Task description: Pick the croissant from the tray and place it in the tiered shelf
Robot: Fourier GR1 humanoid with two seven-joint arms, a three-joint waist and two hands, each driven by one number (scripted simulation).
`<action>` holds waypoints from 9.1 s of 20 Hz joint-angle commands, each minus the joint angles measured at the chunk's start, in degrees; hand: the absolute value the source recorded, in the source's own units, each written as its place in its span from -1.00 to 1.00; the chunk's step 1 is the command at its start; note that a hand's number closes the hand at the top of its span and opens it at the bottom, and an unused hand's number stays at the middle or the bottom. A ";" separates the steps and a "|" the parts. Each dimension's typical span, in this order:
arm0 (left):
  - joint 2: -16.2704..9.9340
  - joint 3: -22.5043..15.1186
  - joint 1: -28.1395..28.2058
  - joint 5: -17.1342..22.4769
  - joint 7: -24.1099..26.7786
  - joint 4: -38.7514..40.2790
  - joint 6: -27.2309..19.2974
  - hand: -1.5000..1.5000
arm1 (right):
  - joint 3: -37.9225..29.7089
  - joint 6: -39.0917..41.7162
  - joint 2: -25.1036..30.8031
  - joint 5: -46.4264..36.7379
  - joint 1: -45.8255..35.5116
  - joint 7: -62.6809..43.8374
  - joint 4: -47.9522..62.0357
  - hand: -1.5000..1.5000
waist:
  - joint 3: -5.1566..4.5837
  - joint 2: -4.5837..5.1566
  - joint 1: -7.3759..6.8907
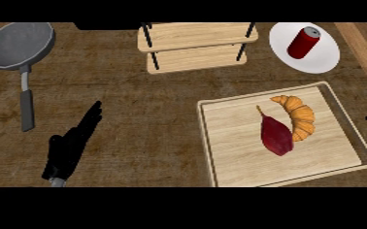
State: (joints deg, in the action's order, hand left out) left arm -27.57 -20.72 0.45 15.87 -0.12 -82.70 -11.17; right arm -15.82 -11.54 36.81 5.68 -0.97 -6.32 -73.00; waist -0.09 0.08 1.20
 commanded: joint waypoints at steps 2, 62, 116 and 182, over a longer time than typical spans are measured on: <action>1.87 1.81 -3.28 -0.18 1.48 6.03 1.87 0.00 | -1.79 6.75 -4.82 6.54 1.00 8.23 0.01 -1.00 | 0.09 -0.05 -0.40; 6.62 7.46 -2.40 -7.67 -1.22 5.14 7.09 0.00 | 36.97 27.65 -4.29 -36.25 -18.79 -58.03 -8.68 -1.00 | 0.07 -0.06 -1.20; 13.70 10.82 -1.19 -15.35 -0.87 5.89 10.05 0.00 | 20.18 32.99 -20.34 -52.17 -38.12 -55.19 -43.24 1.00 | 0.02 -0.06 -1.49; 12.47 16.98 -0.51 -15.56 -3.93 2.16 13.72 0.00 | -20.34 -9.13 -10.75 -28.85 -57.17 -12.97 20.21 -1.00 | 0.09 -0.67 0.31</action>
State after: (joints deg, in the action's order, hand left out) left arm -14.29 -4.81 -0.03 -0.21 -2.94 -80.25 1.89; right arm -36.03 -27.61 21.51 -25.83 -63.38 -17.66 -46.23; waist 0.11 -0.71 1.46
